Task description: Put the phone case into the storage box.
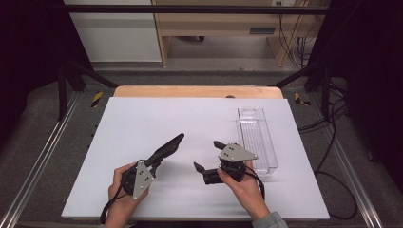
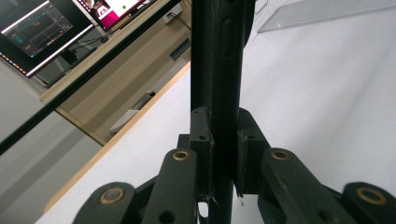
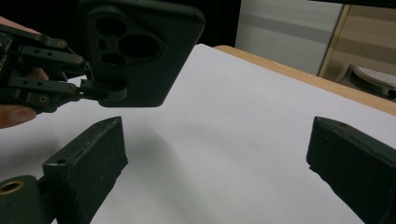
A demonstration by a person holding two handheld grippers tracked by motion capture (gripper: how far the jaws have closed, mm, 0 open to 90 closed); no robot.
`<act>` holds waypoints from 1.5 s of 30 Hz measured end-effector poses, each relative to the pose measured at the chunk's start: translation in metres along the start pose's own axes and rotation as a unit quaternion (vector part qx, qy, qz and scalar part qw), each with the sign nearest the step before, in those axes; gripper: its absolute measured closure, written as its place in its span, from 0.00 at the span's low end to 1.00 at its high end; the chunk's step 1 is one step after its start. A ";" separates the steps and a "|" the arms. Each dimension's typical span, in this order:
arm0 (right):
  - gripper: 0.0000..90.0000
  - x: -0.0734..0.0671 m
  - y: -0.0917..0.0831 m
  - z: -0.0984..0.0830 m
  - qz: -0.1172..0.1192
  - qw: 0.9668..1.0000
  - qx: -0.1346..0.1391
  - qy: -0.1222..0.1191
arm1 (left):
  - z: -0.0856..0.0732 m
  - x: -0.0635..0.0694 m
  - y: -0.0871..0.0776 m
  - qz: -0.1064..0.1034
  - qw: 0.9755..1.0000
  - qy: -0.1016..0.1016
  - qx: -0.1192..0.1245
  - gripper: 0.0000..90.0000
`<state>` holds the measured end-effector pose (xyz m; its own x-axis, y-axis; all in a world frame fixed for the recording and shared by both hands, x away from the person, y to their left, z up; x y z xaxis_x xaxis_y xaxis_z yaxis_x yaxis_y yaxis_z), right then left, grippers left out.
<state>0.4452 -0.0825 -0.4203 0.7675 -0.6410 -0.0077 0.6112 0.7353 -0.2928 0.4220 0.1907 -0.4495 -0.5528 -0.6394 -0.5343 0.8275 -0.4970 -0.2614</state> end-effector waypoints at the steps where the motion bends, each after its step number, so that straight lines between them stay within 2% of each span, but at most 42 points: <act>1: 0.06 0.000 0.000 0.000 0.001 1.000 0.001 0.002 | 0.000 -0.001 0.000 -0.003 1.000 -0.010 0.002 0.90; 6: 0.05 -0.005 0.005 -0.001 0.012 1.000 0.005 0.016 | -0.001 -0.005 -0.001 -0.019 0.998 -0.054 0.013 0.90; 9: 0.05 -0.009 0.009 -0.003 0.016 1.000 -0.001 0.015 | -0.002 -0.006 -0.002 -0.025 0.997 -0.075 0.017 0.90; 17: 0.04 -0.015 0.014 -0.007 0.020 0.999 -0.003 0.028 | -0.003 -0.007 -0.002 -0.033 0.994 -0.104 0.017 0.90; 24: 0.04 -0.016 0.015 -0.008 0.020 0.999 -0.004 0.030 | -0.003 -0.005 -0.001 -0.037 0.993 -0.108 0.015 0.90; 26: 0.04 -0.015 0.014 -0.007 0.017 0.999 0.001 0.038 | -0.002 -0.004 -0.001 -0.039 0.993 -0.111 0.016 0.90; 31: 0.04 -0.015 0.012 -0.004 0.020 0.998 0.007 0.060 | 0.001 -0.002 -0.001 -0.052 0.989 -0.134 0.027 0.90; 41: 0.04 -0.019 0.015 -0.002 0.026 0.997 0.012 0.067 | 0.005 0.003 0.001 -0.069 0.986 -0.147 0.034 0.90; 45: 0.04 -0.021 0.014 -0.001 0.030 0.997 0.015 0.067 | 0.005 0.004 0.001 -0.069 0.986 -0.149 0.039 0.90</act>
<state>0.4374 -0.0586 -0.4251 0.7711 -0.6181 -0.1529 0.5722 0.7780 -0.2596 0.4204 0.1846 -0.4475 -0.6734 -0.7009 -0.2351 0.7389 -0.6274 -0.2457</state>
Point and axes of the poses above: each handheld gripper's, and its own axes: y roughly forward along the jaws, z roughly out of its top, x roughly to its right, the point moved 2 cm from there along y, roughly forward along the jaws, and after that the axes turned 1 degree about z, right-handed, at the moved point
